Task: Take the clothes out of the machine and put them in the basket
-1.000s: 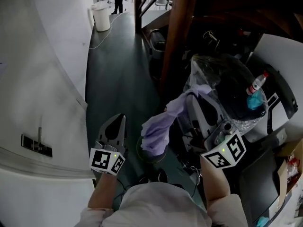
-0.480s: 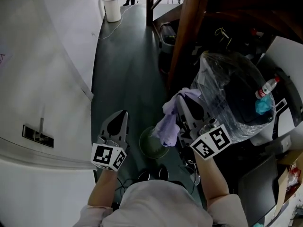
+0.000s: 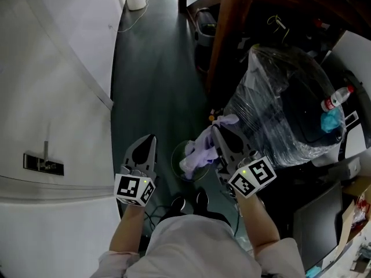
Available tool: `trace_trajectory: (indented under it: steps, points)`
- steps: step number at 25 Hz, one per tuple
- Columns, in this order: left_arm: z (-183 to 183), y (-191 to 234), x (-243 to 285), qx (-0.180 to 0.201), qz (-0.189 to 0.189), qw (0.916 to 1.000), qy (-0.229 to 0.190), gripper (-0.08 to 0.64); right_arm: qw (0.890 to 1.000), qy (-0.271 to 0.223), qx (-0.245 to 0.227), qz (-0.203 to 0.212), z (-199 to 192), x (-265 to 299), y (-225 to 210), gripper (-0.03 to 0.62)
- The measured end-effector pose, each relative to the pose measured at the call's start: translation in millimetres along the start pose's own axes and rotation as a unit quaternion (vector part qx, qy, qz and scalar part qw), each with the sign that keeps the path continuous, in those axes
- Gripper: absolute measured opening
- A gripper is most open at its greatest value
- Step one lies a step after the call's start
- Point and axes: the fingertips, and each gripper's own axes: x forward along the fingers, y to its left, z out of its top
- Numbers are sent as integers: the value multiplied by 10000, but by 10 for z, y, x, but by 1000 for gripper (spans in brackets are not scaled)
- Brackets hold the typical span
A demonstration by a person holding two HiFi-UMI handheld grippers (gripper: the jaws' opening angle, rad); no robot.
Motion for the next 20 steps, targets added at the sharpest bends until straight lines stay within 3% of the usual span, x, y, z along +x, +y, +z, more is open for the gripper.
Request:
trace_trajectory:
  steps: [12, 20]
  points:
    - [-953, 52, 14, -349, 214, 9961, 783, 17, 9930, 1000, 614, -132, -1160, -2, -266, 18]
    - [-1582, 209, -73, -689, 503, 9879, 1297, 17, 9825, 1556, 903, -480, -1871, -72, -452, 18]
